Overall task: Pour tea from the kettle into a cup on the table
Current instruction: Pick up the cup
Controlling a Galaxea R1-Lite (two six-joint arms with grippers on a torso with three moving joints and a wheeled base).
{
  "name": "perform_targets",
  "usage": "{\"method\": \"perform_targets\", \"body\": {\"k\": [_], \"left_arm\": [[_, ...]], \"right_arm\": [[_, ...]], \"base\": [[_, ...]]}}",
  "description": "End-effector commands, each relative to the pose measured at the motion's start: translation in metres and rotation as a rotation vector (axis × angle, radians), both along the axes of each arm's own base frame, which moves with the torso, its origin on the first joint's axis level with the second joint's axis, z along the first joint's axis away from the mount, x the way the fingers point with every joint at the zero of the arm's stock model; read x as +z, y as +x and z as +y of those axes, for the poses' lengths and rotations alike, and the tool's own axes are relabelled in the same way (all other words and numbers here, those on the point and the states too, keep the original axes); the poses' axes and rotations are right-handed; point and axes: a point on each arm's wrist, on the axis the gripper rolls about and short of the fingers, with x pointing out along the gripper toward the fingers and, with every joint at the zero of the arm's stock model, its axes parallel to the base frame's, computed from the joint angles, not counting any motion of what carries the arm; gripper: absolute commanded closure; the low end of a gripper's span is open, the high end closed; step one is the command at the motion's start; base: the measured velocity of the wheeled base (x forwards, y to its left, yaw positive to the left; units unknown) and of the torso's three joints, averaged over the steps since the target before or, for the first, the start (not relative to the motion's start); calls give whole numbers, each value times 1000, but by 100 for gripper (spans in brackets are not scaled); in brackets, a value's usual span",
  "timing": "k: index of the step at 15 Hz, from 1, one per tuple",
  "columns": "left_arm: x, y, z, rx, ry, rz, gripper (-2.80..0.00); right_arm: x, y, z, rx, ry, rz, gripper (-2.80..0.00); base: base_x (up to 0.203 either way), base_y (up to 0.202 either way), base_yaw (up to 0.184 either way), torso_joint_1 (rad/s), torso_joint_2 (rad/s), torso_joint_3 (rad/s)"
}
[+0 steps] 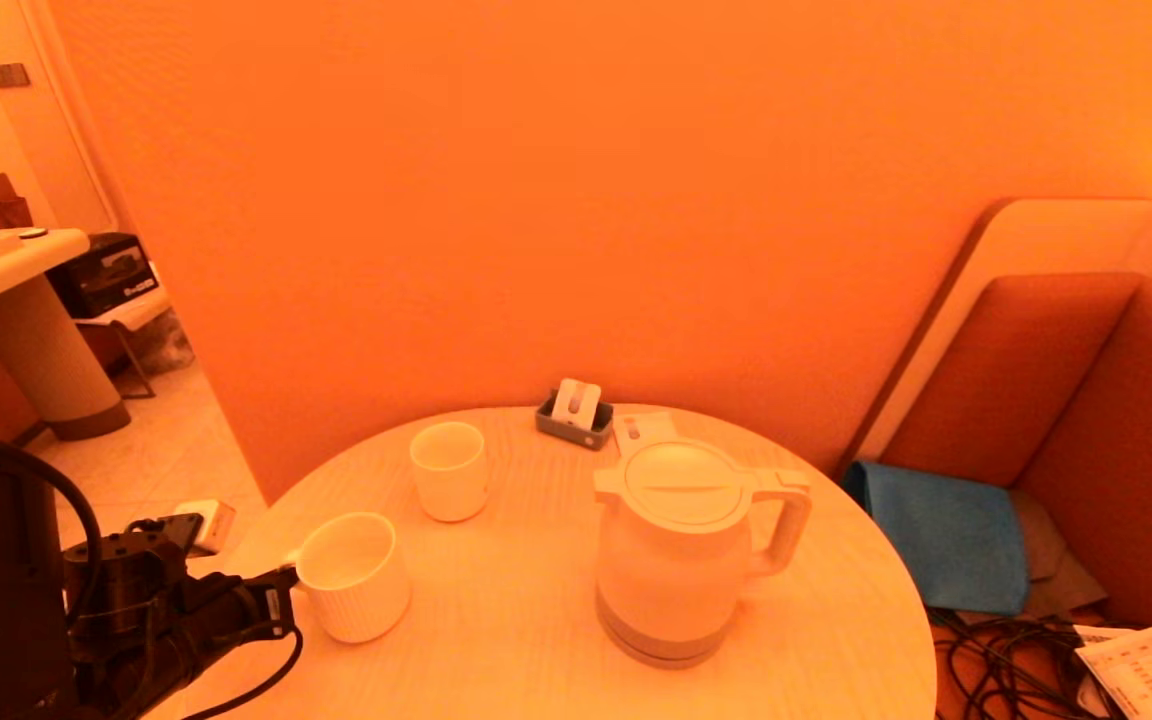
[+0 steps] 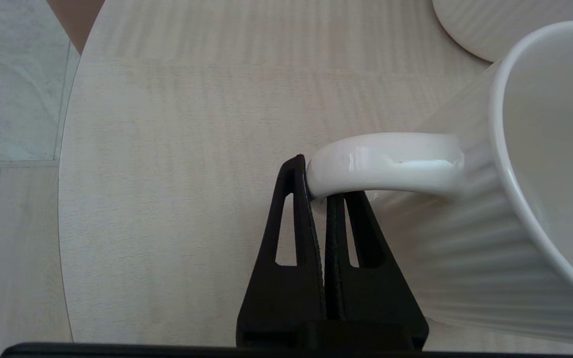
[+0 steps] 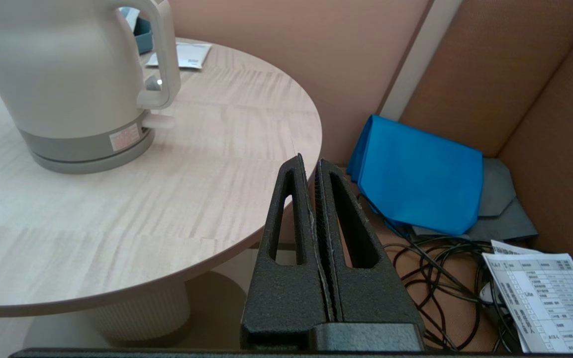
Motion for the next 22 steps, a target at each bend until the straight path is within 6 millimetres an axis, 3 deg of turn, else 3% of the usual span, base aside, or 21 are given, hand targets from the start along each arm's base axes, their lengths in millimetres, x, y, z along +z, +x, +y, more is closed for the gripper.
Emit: {"method": "perform_targets", "body": {"k": [1,17,18,22], "left_arm": [[4,2,0,0,-1,-43,0],[3,1,0,1,1,-40,0],[3,1,0,0,1,-40,-280],[3,1,0,0,0,-40,-280]], "right_arm": [[0,0,0,1,-1,0,0],[0,0,0,1,-1,0,0],[0,0,0,0,-1,0,0],[0,0,0,0,-1,0,0]], "base": [[0,0,0,0,0,0],[0,0,0,0,0,0],[0,0,0,0,0,0],[0,0,0,0,0,0]]}}
